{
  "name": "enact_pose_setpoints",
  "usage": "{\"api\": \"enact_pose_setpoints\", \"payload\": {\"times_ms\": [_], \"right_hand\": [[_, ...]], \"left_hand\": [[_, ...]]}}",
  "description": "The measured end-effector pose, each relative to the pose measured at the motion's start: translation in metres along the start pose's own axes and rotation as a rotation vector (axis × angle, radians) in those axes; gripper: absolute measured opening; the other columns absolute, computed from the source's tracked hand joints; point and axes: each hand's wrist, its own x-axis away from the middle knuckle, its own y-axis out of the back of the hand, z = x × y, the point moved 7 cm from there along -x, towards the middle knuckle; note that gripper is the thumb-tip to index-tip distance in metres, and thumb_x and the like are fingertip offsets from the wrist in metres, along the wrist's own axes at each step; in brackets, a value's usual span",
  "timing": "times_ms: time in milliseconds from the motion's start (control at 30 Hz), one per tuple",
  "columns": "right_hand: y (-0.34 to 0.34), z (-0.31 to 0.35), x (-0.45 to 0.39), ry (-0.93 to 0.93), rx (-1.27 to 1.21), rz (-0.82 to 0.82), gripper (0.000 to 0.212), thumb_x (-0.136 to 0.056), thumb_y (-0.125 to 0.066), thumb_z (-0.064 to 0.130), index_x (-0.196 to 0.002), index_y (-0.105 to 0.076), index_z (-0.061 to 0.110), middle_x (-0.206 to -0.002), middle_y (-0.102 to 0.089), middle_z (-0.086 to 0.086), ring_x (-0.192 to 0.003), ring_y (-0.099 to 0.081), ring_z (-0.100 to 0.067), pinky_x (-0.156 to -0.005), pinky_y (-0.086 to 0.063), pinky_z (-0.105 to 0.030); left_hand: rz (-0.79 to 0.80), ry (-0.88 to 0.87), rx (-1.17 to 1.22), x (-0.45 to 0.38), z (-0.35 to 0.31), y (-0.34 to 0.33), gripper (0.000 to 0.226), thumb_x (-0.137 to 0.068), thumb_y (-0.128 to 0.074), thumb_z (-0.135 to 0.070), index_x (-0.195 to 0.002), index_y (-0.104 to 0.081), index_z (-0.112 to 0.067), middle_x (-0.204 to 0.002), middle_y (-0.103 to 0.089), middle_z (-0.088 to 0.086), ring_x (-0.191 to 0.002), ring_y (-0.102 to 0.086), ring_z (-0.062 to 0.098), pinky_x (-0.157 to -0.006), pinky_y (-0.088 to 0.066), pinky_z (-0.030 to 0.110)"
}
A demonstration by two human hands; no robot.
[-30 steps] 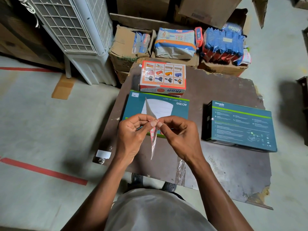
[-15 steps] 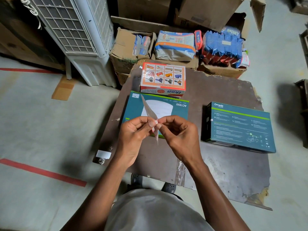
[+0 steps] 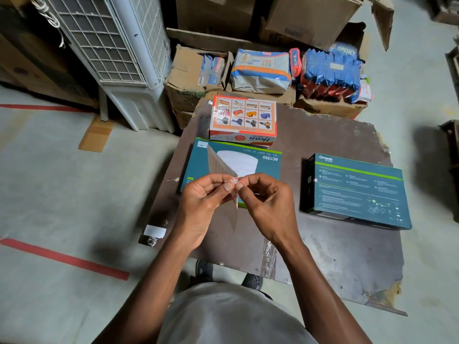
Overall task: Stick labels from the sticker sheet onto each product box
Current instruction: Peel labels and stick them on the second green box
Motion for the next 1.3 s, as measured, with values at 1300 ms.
{"api": "enact_pose_setpoints", "payload": {"times_ms": [1300], "right_hand": [[-0.013,-0.16,0.009,-0.536,0.156,0.089,0.016,-0.094,-0.073,0.015,-0.091,-0.074,0.0,-0.092,-0.078,-0.008,-0.075,-0.073,-0.019,-0.072,-0.06,-0.038]], "left_hand": [[-0.624,0.613,-0.018,-0.013,0.257,0.172,0.013,-0.102,-0.05,-0.003,-0.1,-0.063,-0.006,-0.096,-0.066,0.014,-0.089,-0.062,0.024,-0.077,-0.054,0.033]]}}
